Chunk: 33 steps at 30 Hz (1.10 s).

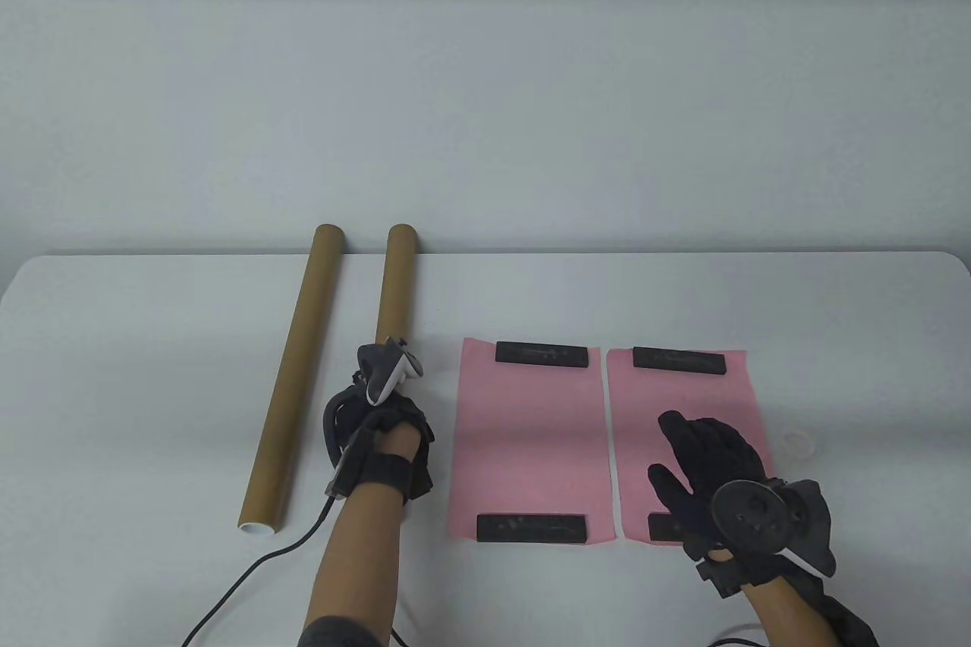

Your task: Roll up papers and store in mailing tubes

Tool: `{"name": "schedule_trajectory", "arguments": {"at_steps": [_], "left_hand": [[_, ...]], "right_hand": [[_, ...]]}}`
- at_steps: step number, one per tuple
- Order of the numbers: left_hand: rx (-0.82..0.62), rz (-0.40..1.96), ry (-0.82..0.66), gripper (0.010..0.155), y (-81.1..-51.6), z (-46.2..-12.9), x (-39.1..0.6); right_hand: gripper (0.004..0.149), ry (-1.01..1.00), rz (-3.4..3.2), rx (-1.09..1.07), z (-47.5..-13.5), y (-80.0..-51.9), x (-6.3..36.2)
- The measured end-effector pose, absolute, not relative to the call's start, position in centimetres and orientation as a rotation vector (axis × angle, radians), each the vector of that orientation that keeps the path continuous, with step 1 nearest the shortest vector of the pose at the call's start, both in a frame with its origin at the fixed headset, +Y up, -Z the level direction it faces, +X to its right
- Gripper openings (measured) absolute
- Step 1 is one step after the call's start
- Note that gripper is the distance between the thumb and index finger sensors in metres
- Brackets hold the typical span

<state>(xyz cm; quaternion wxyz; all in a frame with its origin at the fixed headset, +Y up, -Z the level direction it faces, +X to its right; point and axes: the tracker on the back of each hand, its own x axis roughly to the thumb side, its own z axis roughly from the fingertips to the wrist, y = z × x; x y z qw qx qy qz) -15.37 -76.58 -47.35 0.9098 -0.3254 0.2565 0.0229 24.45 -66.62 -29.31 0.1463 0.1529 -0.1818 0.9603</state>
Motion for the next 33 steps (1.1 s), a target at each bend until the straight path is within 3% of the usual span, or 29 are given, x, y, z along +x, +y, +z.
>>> {"name": "schedule_trajectory", "arguments": {"at_steps": [17, 25, 33], "left_hand": [[-0.665, 0.043, 0.532, 0.099, -77.0, -47.4, -15.3], [-0.683, 0.055, 0.518, 0.108, -76.9, -47.4, -15.5], [-0.625, 0.075, 0.446, 0.111, -73.9, -46.9, -15.1]], "right_hand": [[0.071, -0.496, 2.766, 0.434, -29.4, -66.7, 24.4], [0.071, -0.504, 2.763, 0.434, -29.4, -66.7, 24.5], [0.071, -0.501, 2.760, 0.438, -29.4, -66.7, 24.4]]}}
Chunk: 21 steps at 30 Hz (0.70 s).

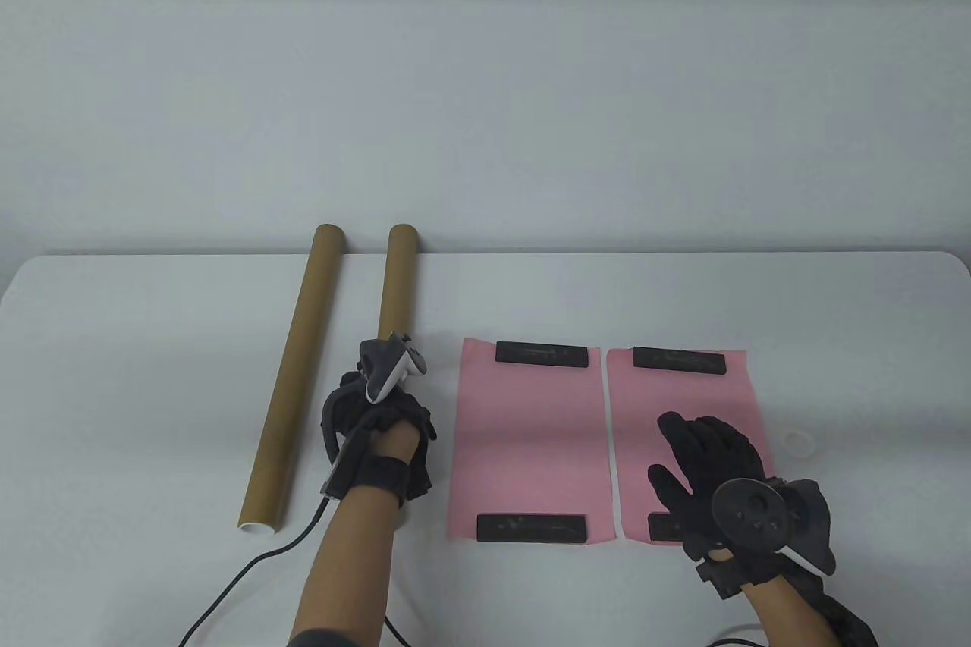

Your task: Roll up papers and store in mailing tubes

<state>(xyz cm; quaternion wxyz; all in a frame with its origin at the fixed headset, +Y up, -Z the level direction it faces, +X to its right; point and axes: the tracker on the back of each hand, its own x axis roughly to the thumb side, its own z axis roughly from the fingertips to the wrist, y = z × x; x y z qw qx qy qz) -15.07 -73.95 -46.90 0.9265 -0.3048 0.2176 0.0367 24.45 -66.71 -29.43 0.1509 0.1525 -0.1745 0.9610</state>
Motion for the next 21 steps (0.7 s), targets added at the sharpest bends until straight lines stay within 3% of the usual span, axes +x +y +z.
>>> {"name": "schedule_trajectory", "arguments": {"at_steps": [5, 12, 21], "left_hand": [[-0.480, 0.077, 0.318, 0.110, -70.1, -44.9, -14.5], [-0.225, 0.103, 0.133, 0.104, -66.2, -39.1, -15.0], [0.099, 0.168, -0.074, 0.089, -66.6, -32.0, -17.4]], "right_hand": [[0.071, -0.490, 2.763, 0.444, -29.4, -66.8, 24.4], [0.072, -0.464, 2.773, 0.471, -29.5, -67.0, 24.1], [0.072, -0.438, 2.780, 0.530, -29.4, -67.2, 23.5]]}}
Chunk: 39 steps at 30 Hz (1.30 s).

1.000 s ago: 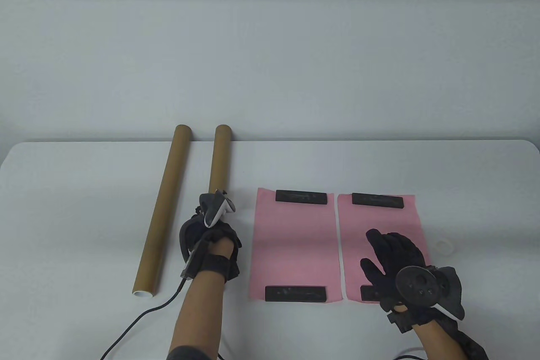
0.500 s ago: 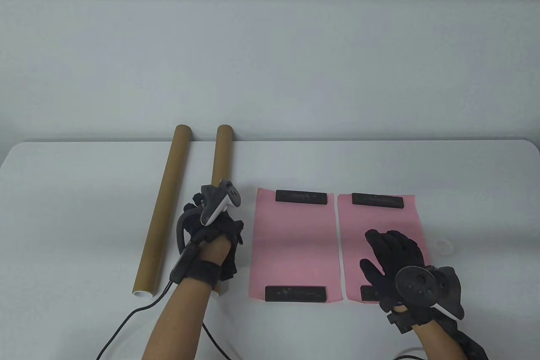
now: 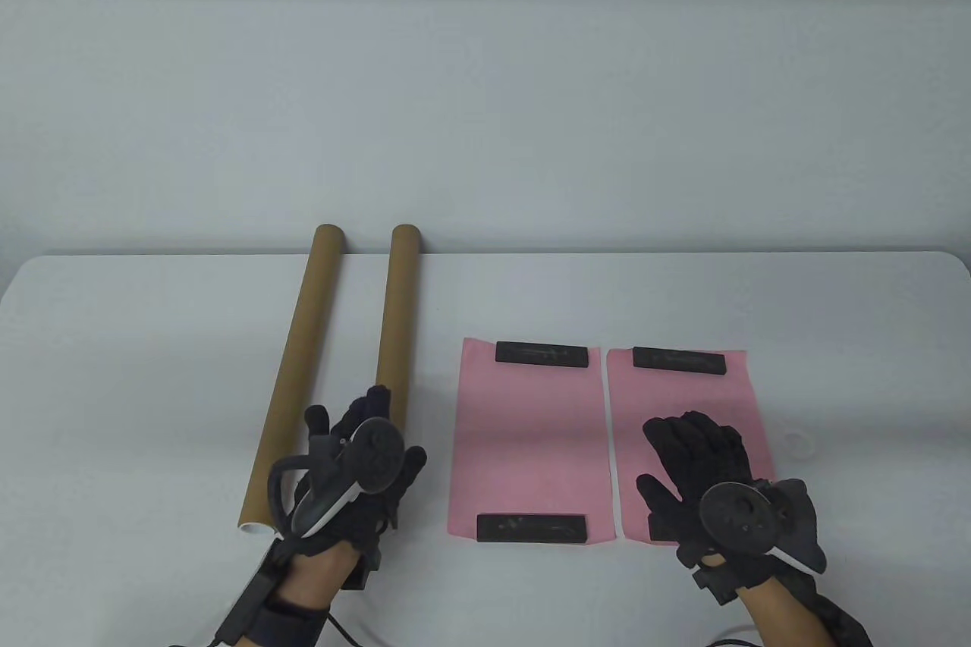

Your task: Roll up papers and store in mailing tubes

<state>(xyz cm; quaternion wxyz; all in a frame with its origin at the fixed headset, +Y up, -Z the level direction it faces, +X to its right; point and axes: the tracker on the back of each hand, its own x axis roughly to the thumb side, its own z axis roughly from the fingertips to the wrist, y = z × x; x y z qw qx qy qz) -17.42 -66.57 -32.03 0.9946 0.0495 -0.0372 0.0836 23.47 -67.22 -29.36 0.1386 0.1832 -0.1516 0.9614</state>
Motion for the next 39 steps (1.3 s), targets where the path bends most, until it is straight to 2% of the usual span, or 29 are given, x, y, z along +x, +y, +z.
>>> {"name": "schedule_trajectory", "arguments": {"at_steps": [2, 5, 10, 20, 26, 28, 32, 39], "left_hand": [[0.142, 0.156, -0.130, 0.087, -67.6, -31.3, -18.1], [0.123, 0.137, -0.205, 0.086, -68.4, -30.9, -18.3], [0.160, 0.107, -0.301, 0.087, -68.1, -30.8, -17.9], [0.146, 0.044, -0.363, 0.093, -68.6, -30.6, -17.1], [0.133, 0.033, -0.373, 0.094, -68.7, -30.7, -16.8], [0.133, 0.025, -0.380, 0.094, -68.8, -30.7, -16.6], [0.133, 0.030, -0.374, 0.093, -68.8, -30.7, -16.7], [0.126, 0.039, -0.360, 0.092, -68.8, -30.9, -17.1]], "right_hand": [[0.072, -0.446, 2.784, 0.543, -29.3, -67.3, 23.3], [0.073, -0.451, 2.798, 0.561, -29.3, -67.3, 23.3], [0.074, -0.465, 2.804, 0.577, -29.3, -67.3, 23.1], [0.076, -0.482, 2.877, 0.604, -29.4, -66.3, 21.7], [0.078, -0.247, 3.026, 0.672, -32.8, -67.0, 18.0], [0.080, -0.092, 3.061, 0.660, -34.9, -67.8, 16.8], [0.083, 0.303, 3.125, 0.572, -39.8, -71.2, 14.9], [0.088, 0.662, 3.162, 0.407, -44.4, -75.4, 14.0]]}}
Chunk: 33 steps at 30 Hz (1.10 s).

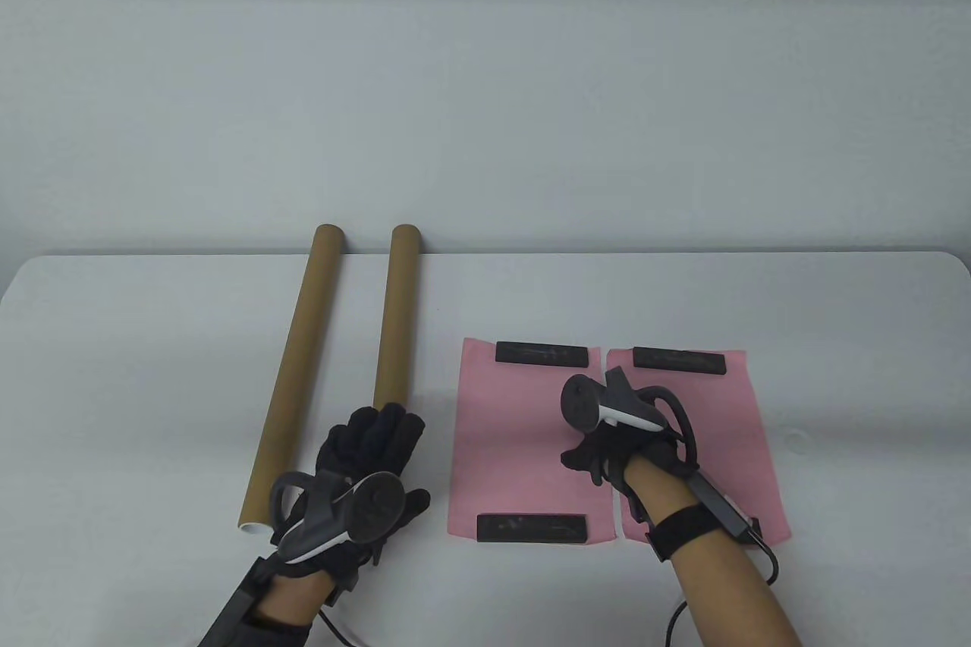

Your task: Roll up papers and store in mailing tubes

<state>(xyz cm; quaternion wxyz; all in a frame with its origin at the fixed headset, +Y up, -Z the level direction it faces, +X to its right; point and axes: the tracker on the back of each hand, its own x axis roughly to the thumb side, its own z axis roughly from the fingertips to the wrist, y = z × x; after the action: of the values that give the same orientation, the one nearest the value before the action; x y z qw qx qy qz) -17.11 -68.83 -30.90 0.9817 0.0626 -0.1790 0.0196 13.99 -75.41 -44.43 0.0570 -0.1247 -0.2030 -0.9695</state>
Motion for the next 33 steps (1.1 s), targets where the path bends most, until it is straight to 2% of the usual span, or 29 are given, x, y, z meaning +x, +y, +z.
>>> {"name": "schedule_trajectory", "arguments": {"at_steps": [2, 10, 15, 17, 22, 27, 33], "left_hand": [[0.123, 0.039, -0.358, 0.091, -68.9, -30.9, -17.2], [0.121, -0.002, -0.385, 0.089, -68.7, -30.8, -16.1], [0.188, -0.062, -0.477, 0.084, -67.2, -29.6, -13.5], [0.173, -0.082, -0.534, 0.081, -67.0, -29.4, -11.6], [0.016, -0.240, -0.646, 0.077, -68.4, -29.7, -5.9], [-0.165, -0.450, -0.713, 0.077, -71.6, -31.3, -0.8], [-0.341, -0.461, -0.709, 0.078, -74.8, -34.9, 1.2]], "right_hand": [[0.088, -0.689, -2.882, -0.362, -44.8, -76.2, 13.8], [0.087, -0.677, -2.954, -0.381, -45.5, -76.1, 14.0], [0.086, -0.680, -2.961, -0.399, -45.8, -76.2, 14.1], [0.086, -0.688, -2.969, -0.403, -45.8, -76.2, 14.1], [0.086, -0.699, -2.997, -0.403, -46.0, -76.4, 14.5], [0.086, -0.696, -3.004, -0.407, -46.0, -76.4, 14.6], [0.086, -0.693, -3.012, -0.416, -46.1, -76.4, 14.7]]}}
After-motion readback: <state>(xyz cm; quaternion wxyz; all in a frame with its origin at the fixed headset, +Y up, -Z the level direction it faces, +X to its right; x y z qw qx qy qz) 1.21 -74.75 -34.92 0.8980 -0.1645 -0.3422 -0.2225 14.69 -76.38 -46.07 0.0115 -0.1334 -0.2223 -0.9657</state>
